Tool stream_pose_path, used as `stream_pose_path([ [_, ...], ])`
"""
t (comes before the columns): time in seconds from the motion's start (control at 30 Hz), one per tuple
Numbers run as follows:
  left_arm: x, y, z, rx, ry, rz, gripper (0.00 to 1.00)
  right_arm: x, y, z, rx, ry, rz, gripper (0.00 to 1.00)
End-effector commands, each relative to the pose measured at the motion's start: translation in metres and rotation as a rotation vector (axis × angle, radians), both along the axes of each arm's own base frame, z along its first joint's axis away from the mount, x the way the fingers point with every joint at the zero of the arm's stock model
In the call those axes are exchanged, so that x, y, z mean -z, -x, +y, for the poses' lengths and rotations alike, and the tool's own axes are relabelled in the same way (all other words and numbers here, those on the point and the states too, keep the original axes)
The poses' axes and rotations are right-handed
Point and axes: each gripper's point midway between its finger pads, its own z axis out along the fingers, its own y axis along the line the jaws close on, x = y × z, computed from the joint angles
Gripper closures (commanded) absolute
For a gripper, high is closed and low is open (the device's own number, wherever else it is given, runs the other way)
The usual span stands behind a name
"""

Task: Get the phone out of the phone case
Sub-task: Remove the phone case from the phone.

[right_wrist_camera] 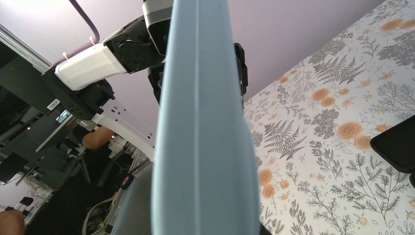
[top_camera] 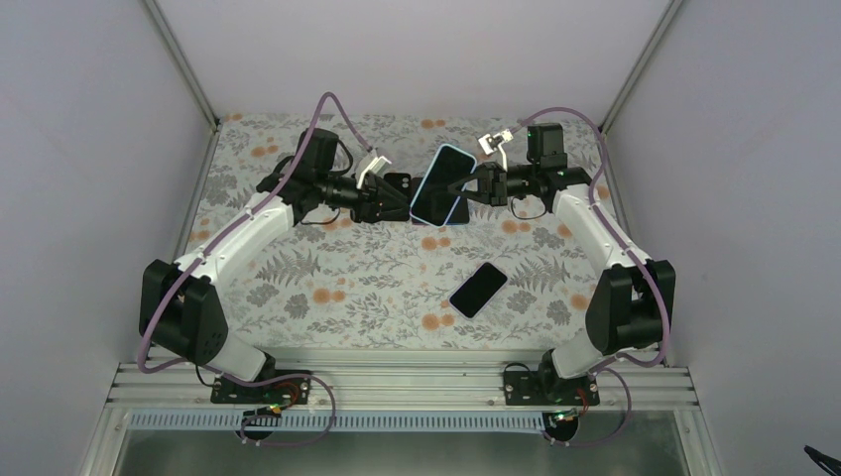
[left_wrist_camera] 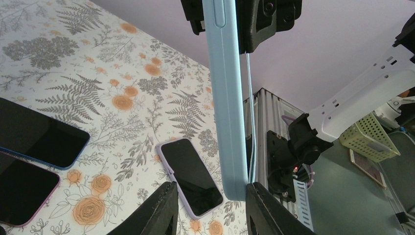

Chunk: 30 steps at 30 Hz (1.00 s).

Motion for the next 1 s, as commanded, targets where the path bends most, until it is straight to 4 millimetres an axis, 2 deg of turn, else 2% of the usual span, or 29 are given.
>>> stream_pose_path([
  [0.0, 0.007, -0.012, 0.004, -0.044, -0.02, -0.031, 0.65, -0.047, 0.038, 0.002, -0.165, -0.126, -0.082, 0.96],
  [0.1, 0.006, -0.01, 0.004, -0.037, -0.016, -0.035, 0.64, -0.047, 0.038, 0.003, -0.163, -0.123, -0.084, 0.96],
  [0.3, -0.01, 0.009, 0.002, 0.054, 0.056, -0.038, 0.59, -0.047, 0.034, 0.004, -0.145, -0.11, -0.089, 0.96],
  [0.57, -0.024, 0.029, 0.003, 0.143, 0.127, -0.037, 0.59, -0.049, 0.035, 0.004, -0.15, -0.114, -0.092, 0.96],
  [0.7, -0.025, 0.031, 0.003, 0.153, 0.133, -0.035, 0.59, -0.051, 0.036, 0.004, -0.149, -0.114, -0.099, 0.96],
  [0.97, -0.017, 0.02, 0.002, 0.096, 0.096, -0.035, 0.64, -0.053, 0.039, 0.004, -0.159, -0.121, -0.1, 0.96],
])
